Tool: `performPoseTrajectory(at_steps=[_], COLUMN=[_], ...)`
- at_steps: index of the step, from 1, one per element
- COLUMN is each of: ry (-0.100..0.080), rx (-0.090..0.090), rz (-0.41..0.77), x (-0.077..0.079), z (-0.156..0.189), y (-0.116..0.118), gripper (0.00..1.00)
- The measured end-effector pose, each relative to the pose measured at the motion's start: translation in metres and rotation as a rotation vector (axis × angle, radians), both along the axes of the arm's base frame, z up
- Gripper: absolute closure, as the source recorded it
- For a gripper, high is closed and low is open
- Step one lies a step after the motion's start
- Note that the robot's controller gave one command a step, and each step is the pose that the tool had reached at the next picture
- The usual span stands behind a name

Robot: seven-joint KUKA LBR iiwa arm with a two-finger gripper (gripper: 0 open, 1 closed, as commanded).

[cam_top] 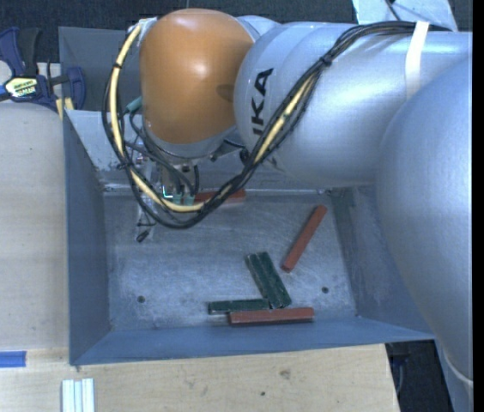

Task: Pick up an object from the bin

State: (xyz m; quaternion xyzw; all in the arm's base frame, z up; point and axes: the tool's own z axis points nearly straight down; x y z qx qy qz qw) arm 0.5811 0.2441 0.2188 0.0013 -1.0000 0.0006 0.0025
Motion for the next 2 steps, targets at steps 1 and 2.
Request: performPoseTrajectory(at_steps=[1,2], ry=[-0.002,-0.001], rx=[-0.004,-0.002], rz=[0.009,-0.083], x=[0.023,0.034], z=[-0.061,-0.153], y=[-0.076,-0.116], gripper=[0.0,0.0])
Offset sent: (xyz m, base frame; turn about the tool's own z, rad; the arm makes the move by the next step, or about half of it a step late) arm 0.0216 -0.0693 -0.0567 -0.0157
